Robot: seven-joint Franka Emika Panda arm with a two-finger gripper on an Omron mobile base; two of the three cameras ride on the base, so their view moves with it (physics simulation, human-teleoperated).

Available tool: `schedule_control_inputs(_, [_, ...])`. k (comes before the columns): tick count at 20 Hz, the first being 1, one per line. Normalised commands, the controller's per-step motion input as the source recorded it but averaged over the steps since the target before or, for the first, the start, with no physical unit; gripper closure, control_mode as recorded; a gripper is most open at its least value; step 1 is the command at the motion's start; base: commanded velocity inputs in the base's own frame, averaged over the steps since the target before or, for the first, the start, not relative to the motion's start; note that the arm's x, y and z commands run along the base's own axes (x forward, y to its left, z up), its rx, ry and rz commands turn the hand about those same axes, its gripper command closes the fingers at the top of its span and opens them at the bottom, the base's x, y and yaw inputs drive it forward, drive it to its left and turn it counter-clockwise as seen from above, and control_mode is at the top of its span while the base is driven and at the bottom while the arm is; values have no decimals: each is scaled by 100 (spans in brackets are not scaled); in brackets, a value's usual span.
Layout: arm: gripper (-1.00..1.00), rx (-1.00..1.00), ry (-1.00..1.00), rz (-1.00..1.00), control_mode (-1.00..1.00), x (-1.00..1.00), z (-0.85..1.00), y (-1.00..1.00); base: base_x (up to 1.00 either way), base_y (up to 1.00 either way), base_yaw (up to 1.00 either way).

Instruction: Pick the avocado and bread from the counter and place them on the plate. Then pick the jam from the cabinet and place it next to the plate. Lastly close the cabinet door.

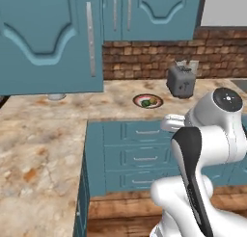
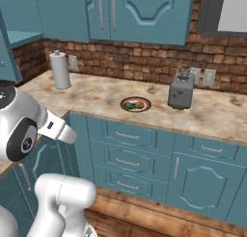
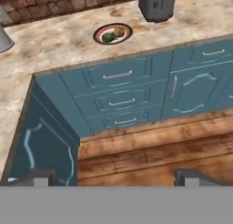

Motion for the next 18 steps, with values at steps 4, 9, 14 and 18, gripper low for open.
schedule_control_inputs(4, [-100, 0, 0, 0, 100, 0, 0, 0, 42, -30, 27])
schedule_control_inputs(9, [-100, 0, 0, 0, 100, 0, 0, 0, 84, -45, 10])
schedule_control_inputs(14, [-100, 0, 0, 0, 100, 0, 0, 0, 88, -34, 11])
schedule_control_inputs(18, [-100, 0, 0, 0, 100, 0, 0, 0, 46, -12, 30])
